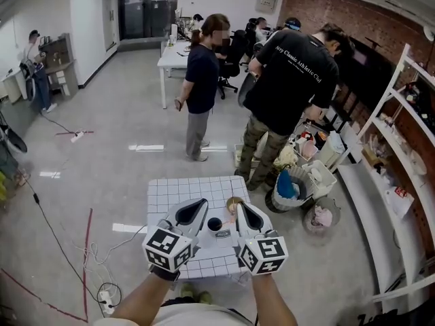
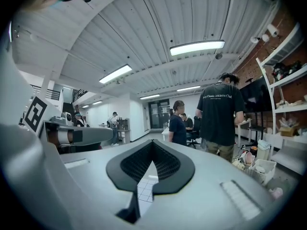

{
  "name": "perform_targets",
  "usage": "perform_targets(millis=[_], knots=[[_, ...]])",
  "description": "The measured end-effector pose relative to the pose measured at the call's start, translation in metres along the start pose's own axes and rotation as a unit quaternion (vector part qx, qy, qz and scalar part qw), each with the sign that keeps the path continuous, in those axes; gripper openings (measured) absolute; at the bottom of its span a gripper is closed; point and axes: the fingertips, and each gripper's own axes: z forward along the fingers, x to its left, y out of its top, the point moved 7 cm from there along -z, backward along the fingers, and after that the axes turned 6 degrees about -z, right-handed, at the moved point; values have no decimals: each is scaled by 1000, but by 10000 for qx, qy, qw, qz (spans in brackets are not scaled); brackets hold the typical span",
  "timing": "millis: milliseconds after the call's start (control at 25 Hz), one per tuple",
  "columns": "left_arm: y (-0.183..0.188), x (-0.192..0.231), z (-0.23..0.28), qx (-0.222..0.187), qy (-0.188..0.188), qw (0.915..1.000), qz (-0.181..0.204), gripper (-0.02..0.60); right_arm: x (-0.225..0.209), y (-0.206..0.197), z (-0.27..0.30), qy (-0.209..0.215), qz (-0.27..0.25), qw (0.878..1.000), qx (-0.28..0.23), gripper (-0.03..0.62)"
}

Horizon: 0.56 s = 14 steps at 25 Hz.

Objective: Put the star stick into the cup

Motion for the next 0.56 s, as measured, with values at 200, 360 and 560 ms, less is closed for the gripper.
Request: perform_targets(millis=[200, 360, 560], knots=[[-2, -1, -1, 37, -24, 10000, -39, 6, 0, -2, -3, -38, 28, 10000, 45, 12], [-4, 0, 0, 84, -25, 9999, -58, 6, 0, -2, -3, -58, 52, 9999, 89, 11], [-7, 7, 2, 112, -17, 9999, -82, 6, 1, -5, 3, -58, 62, 9999, 112, 12]])
